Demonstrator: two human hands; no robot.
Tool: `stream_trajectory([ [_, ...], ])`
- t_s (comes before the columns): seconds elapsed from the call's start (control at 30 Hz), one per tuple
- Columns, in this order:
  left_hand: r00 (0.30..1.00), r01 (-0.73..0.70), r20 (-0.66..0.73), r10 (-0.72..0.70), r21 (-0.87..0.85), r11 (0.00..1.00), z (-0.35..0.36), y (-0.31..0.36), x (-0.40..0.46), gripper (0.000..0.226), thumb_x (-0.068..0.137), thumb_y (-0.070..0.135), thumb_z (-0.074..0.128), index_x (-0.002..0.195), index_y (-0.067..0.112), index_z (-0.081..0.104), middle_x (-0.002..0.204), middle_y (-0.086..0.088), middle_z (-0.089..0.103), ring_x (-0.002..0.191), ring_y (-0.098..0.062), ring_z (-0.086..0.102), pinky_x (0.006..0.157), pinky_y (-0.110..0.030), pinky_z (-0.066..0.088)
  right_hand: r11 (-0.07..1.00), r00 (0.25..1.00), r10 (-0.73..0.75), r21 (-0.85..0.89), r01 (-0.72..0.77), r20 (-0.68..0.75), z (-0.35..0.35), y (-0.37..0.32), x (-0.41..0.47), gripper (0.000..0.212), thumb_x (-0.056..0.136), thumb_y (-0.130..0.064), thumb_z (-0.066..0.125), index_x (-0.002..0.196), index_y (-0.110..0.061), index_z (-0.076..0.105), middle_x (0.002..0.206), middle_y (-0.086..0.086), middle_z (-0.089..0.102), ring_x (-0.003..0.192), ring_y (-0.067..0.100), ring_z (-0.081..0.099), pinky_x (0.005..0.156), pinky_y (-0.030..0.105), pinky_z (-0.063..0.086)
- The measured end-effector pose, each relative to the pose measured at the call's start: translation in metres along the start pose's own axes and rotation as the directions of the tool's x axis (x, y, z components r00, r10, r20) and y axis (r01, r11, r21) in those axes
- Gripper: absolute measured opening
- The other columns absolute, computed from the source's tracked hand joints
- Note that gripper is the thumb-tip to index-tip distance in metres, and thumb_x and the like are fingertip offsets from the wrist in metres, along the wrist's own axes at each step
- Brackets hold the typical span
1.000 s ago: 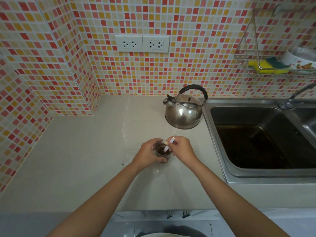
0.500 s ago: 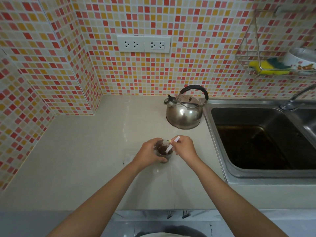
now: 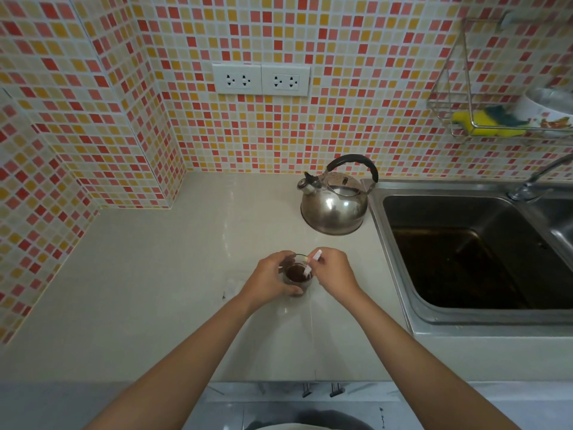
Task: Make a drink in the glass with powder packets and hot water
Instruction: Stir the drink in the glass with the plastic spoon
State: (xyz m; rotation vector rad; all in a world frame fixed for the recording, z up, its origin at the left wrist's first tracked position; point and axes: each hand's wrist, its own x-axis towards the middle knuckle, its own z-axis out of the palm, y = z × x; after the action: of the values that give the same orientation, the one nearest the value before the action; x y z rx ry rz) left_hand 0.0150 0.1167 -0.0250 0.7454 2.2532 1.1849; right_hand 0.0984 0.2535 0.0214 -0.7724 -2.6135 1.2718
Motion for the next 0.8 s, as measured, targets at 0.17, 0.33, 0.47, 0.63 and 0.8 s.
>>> stream_trajectory([
  [0.17,1.000,0.017,0.006,-0.017,0.004,1.000,-0.0003,0.0003,0.0006,0.089,0.050,0.024,0.093,0.131,0.020,0.054,0.128,0.000,0.062,0.115,-0.016,0.061,0.102,-0.029,0.049,0.995,0.997,0.046,0.093,-0.040,-0.057,0.0040,0.0034,-0.0004,0.021,0.090,-0.014,0.057,0.071,-0.013,0.066,0.059,-0.001,0.061,0.057,0.017,0.056,0.058,0.027,0.045],
  [0.33,1.000,0.015,0.003,-0.015,0.003,1.000,-0.0003,0.0005,0.0000,0.089,0.052,0.022,0.093,0.131,0.018,0.054,0.129,-0.001,0.062,0.116,-0.017,0.061,0.104,-0.035,0.049,0.991,0.997,0.073,0.117,-0.070,-0.028,0.0067,0.0024,0.0016,0.023,0.090,-0.013,0.057,0.068,-0.014,0.065,0.061,-0.001,0.062,0.062,0.020,0.059,0.066,0.032,0.049],
  [0.47,1.000,0.024,-0.003,-0.024,0.011,1.000,-0.0006,0.0021,-0.0008,0.089,0.051,0.023,0.093,0.130,0.020,0.054,0.129,-0.001,0.062,0.115,-0.017,0.061,0.103,-0.034,0.049,0.998,0.994,0.048,0.041,-0.044,-0.094,0.0080,0.0043,0.0019,0.019,0.091,-0.017,0.056,0.073,-0.014,0.063,0.067,0.002,0.062,0.064,0.019,0.059,0.065,0.030,0.048],
  [0.63,1.000,0.024,0.002,-0.024,0.002,1.000,-0.0007,0.0020,-0.0006,0.089,0.052,0.022,0.093,0.132,0.017,0.054,0.128,-0.002,0.062,0.116,-0.019,0.061,0.104,-0.038,0.049,0.996,0.999,0.033,0.083,-0.032,-0.015,0.0083,0.0012,0.0036,0.018,0.090,-0.015,0.058,0.074,-0.011,0.066,0.059,-0.005,0.058,0.059,0.015,0.057,0.063,0.030,0.049],
  [0.8,1.000,0.028,-0.002,-0.028,-0.003,1.000,-0.0003,0.0023,-0.0011,0.087,0.052,0.021,0.093,0.130,0.018,0.055,0.128,-0.002,0.063,0.117,-0.019,0.061,0.104,-0.039,0.049,0.998,0.999,0.050,0.041,-0.049,-0.013,0.0079,0.0000,0.0060,0.021,0.090,-0.017,0.056,0.071,-0.012,0.063,0.062,0.002,0.059,0.056,0.015,0.054,0.061,0.027,0.045],
])
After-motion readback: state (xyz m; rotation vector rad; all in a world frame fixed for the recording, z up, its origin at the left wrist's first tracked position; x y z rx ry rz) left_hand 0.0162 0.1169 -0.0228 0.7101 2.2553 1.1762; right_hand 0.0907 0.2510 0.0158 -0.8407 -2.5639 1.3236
